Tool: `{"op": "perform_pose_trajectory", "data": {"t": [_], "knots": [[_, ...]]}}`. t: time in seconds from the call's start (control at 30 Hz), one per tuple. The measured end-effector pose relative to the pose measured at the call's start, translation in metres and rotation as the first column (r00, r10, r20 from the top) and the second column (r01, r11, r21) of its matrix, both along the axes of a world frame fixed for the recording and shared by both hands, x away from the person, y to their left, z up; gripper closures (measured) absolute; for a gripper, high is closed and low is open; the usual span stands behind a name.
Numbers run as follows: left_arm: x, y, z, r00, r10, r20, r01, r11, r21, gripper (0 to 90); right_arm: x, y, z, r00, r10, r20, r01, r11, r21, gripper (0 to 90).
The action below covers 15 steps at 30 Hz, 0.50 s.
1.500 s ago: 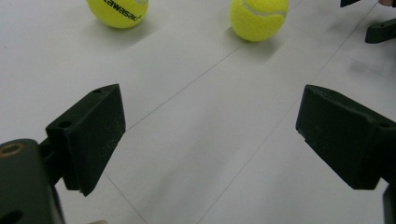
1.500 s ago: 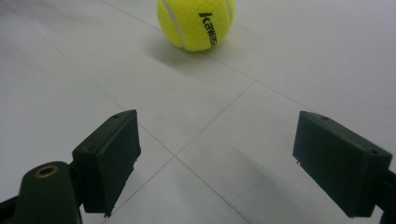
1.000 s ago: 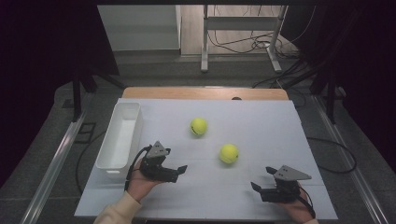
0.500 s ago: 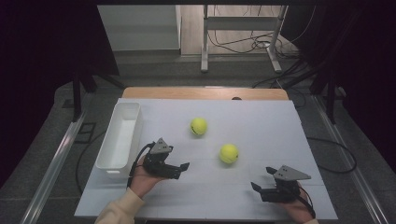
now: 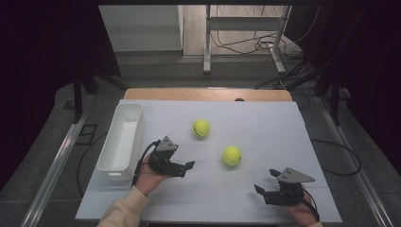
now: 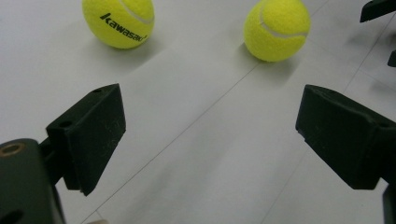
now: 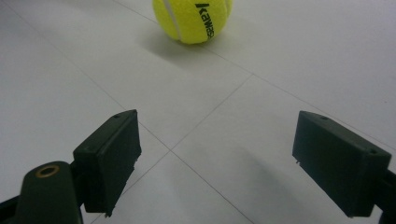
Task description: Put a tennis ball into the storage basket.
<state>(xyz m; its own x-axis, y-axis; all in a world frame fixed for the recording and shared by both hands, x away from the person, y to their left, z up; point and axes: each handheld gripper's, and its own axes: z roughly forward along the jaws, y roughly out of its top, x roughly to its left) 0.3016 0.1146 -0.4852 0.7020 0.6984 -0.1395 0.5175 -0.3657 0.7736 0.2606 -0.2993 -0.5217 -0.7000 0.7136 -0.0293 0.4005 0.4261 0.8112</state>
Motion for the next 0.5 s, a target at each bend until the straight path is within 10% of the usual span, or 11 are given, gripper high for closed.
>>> {"op": "perform_pose_trajectory", "data": {"t": [0.5], "knots": [[0.012, -0.009, 0.002, 0.9998, -0.012, -0.015, 0.012, 0.9999, 0.004, 9.2, 0.0, 0.0, 0.0, 1.0, 0.001, 0.0, -0.001, 1.0, 0.001, 15.6]]}}
